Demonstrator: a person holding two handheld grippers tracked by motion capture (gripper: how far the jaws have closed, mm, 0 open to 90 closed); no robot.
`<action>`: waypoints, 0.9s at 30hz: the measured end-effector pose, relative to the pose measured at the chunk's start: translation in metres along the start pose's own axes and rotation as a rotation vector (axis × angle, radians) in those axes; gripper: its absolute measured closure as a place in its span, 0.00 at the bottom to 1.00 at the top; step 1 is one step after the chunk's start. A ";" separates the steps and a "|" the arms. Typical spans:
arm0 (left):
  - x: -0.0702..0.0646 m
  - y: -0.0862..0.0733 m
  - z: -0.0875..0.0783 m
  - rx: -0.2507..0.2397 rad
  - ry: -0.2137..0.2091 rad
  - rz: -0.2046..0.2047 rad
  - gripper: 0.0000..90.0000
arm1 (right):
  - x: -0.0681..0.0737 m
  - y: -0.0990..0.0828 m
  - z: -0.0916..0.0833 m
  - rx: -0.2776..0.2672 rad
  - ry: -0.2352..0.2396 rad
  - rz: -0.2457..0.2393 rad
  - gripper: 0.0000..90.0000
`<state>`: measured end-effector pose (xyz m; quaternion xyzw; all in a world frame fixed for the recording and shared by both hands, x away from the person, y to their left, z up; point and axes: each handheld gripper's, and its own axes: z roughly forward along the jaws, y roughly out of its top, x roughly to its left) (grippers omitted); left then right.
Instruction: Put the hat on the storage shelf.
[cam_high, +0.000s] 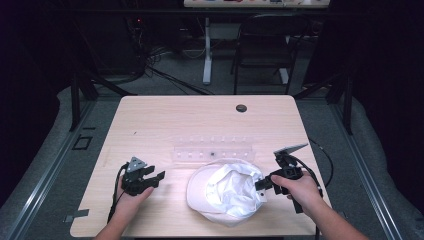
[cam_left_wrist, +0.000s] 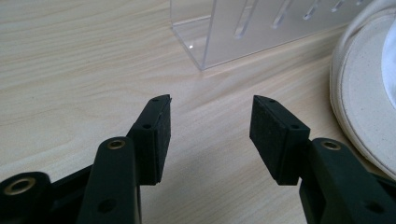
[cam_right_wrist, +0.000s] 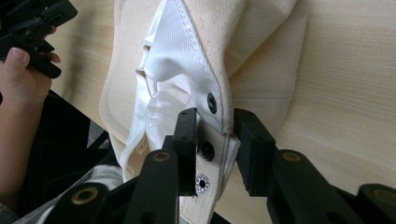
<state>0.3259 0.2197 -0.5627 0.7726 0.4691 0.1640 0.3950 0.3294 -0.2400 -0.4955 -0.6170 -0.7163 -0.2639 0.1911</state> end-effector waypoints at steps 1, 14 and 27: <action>0.000 0.000 0.000 -0.003 0.002 -0.001 0.54 | -0.001 0.000 -0.001 0.008 0.002 -0.007 0.81; 0.000 0.000 0.000 -0.001 -0.001 -0.004 0.54 | 0.008 0.002 -0.008 -0.009 -0.004 -0.012 0.88; -0.001 -0.001 0.001 0.002 -0.006 -0.002 0.55 | 0.016 0.006 -0.023 -0.034 0.095 0.013 0.90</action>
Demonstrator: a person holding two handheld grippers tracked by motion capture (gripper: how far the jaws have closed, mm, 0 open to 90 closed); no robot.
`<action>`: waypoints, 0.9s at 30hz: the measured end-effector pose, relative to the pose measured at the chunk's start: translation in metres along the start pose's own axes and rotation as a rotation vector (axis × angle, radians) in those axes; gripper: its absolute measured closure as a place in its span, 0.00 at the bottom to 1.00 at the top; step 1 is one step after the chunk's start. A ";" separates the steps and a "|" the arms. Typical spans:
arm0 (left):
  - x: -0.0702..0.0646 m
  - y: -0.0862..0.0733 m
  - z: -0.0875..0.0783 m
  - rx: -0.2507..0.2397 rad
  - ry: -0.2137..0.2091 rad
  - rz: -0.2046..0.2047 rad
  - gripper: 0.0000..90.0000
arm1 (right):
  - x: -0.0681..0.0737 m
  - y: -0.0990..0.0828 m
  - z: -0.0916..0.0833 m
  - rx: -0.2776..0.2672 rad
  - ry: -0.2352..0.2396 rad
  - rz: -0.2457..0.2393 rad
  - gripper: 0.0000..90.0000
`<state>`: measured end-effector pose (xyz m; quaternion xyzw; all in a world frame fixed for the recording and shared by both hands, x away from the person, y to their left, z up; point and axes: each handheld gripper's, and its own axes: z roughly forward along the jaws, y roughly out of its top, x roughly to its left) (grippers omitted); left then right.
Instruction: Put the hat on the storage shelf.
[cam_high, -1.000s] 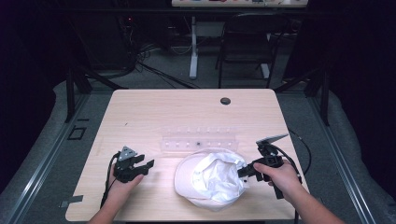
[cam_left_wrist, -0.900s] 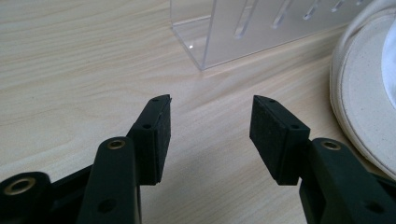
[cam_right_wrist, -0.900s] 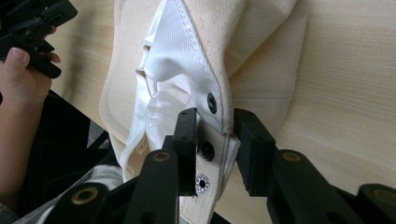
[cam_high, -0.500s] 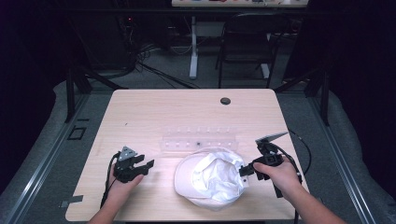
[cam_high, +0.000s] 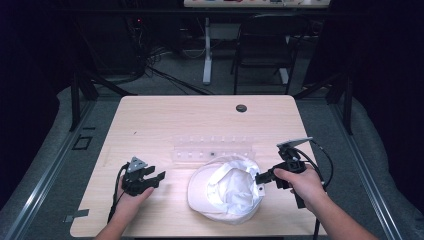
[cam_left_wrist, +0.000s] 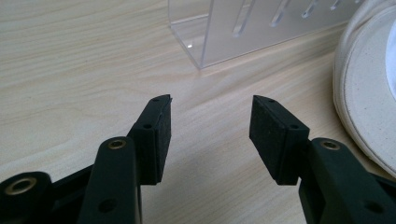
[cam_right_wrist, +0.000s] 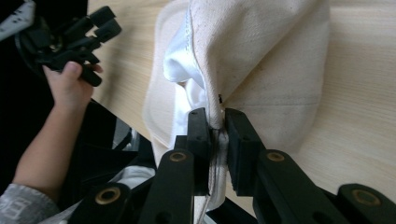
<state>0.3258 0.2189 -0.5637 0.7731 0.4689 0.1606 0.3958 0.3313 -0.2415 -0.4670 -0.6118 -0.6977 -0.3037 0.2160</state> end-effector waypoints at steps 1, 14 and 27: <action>0.000 0.000 0.000 0.001 0.000 0.000 0.55 | 0.001 0.000 -0.001 -0.005 0.010 0.001 0.90; 0.000 0.000 0.000 0.002 0.001 0.003 0.55 | 0.011 0.000 -0.014 -0.085 0.136 -0.048 0.91; -0.001 0.000 0.001 0.003 0.001 0.003 0.55 | 0.025 0.002 -0.024 -0.136 0.192 -0.088 0.91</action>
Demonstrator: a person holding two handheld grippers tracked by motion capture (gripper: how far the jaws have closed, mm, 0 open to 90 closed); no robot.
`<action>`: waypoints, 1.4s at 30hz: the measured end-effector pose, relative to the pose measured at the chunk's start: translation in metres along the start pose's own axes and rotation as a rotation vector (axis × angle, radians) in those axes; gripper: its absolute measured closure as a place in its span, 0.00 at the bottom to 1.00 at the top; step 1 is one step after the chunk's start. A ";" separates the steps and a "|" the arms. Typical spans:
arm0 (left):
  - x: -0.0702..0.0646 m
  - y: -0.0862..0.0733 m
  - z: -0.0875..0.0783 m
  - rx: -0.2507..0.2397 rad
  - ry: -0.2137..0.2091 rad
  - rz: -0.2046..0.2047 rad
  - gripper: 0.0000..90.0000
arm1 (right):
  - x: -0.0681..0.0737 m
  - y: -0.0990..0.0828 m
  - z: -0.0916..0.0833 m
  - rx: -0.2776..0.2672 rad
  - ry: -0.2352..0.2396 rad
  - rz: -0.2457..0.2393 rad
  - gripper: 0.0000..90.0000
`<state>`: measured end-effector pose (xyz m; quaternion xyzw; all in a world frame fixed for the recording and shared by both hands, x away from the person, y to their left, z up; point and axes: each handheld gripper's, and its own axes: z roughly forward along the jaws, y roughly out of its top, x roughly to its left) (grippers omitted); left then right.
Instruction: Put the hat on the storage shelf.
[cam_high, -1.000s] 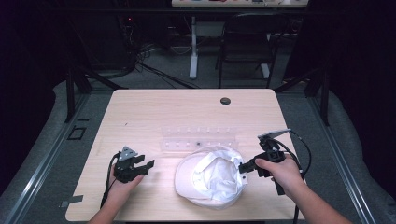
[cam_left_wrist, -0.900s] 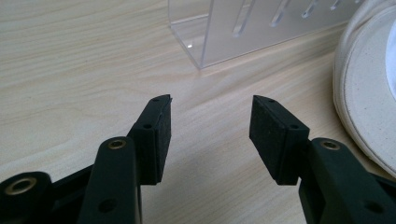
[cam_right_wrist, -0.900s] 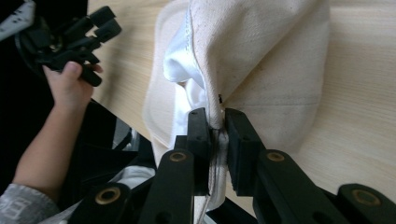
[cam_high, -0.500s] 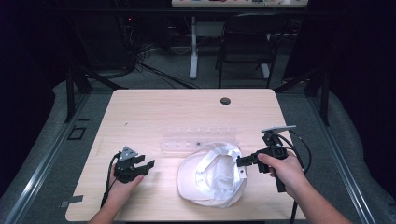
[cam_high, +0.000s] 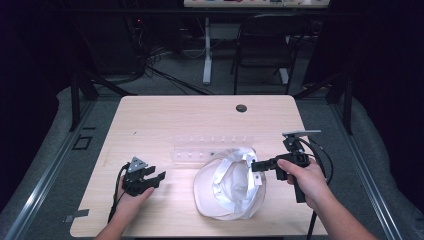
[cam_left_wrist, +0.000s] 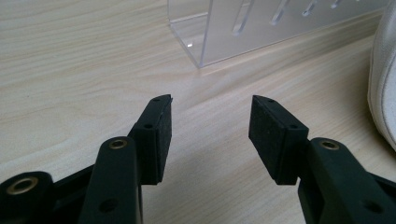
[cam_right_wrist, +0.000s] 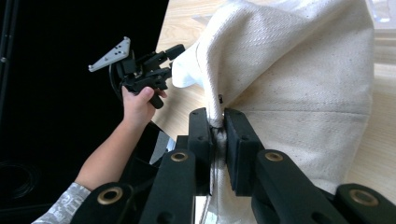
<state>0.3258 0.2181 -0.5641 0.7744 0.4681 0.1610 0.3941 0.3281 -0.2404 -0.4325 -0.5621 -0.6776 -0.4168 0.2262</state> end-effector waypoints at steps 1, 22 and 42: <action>0.000 0.000 0.000 0.000 0.000 0.000 0.55 | 0.001 0.000 0.000 -0.001 0.006 -0.001 0.91; -0.001 0.000 0.000 0.003 -0.004 0.003 0.55 | 0.019 0.005 -0.008 -0.082 0.121 -0.084 0.91; -0.005 0.000 0.001 -0.005 -0.016 0.016 0.55 | 0.038 0.018 -0.021 -0.187 0.174 -0.120 0.91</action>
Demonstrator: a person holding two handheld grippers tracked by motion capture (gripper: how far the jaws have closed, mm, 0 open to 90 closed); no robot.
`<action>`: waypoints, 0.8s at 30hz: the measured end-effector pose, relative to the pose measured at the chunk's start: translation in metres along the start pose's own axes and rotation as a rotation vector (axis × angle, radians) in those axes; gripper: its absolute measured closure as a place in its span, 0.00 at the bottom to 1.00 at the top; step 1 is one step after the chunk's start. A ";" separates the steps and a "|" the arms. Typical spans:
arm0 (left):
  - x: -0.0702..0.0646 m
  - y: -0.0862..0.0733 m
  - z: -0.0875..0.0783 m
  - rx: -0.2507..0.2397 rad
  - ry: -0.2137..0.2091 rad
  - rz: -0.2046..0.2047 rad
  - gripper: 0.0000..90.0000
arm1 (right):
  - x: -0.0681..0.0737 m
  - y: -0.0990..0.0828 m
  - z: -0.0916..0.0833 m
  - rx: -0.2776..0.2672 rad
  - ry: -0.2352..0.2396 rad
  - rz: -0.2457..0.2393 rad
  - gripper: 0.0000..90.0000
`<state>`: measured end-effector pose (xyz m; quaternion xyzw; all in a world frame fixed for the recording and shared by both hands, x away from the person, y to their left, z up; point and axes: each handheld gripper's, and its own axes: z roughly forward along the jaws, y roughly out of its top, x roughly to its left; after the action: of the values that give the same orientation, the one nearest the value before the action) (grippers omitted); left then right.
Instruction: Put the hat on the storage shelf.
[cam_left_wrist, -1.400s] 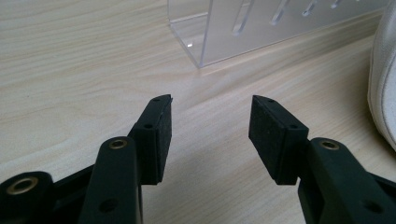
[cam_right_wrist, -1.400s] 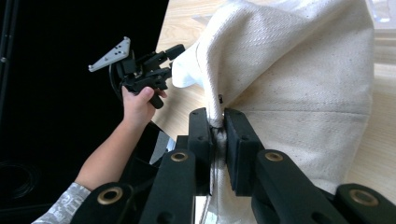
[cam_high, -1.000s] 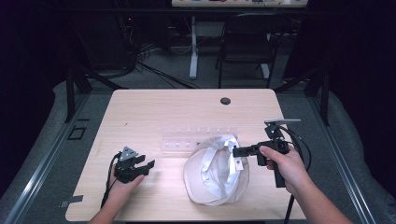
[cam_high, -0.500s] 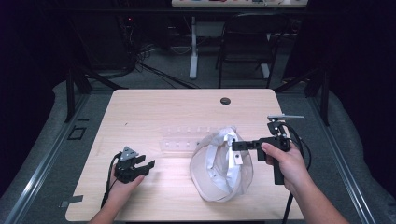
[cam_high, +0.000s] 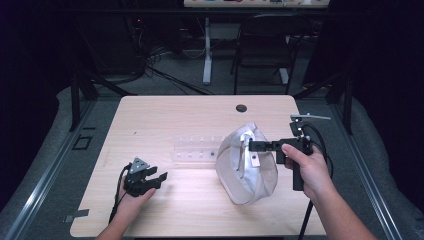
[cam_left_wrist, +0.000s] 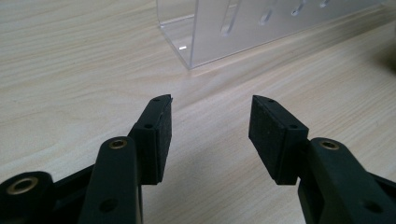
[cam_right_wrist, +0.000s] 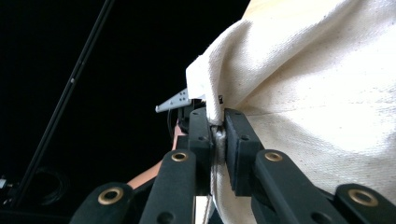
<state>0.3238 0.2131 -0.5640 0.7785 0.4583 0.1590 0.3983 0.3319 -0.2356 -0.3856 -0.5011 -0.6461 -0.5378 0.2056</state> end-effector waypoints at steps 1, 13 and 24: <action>0.000 0.000 0.000 -0.001 0.002 -0.002 0.55 | 0.001 0.001 0.000 -0.004 0.002 0.000 0.91; -0.009 0.002 -0.003 -0.023 -0.046 0.017 0.55 | 0.014 0.016 0.005 -0.053 0.034 0.013 0.91; -0.048 0.018 -0.009 -0.070 -0.117 0.092 0.54 | 0.029 0.033 0.010 -0.084 0.031 -0.005 0.91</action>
<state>0.3033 0.1727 -0.5391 0.7923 0.3918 0.1473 0.4438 0.3515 -0.2173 -0.3497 -0.4991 -0.6210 -0.5726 0.1932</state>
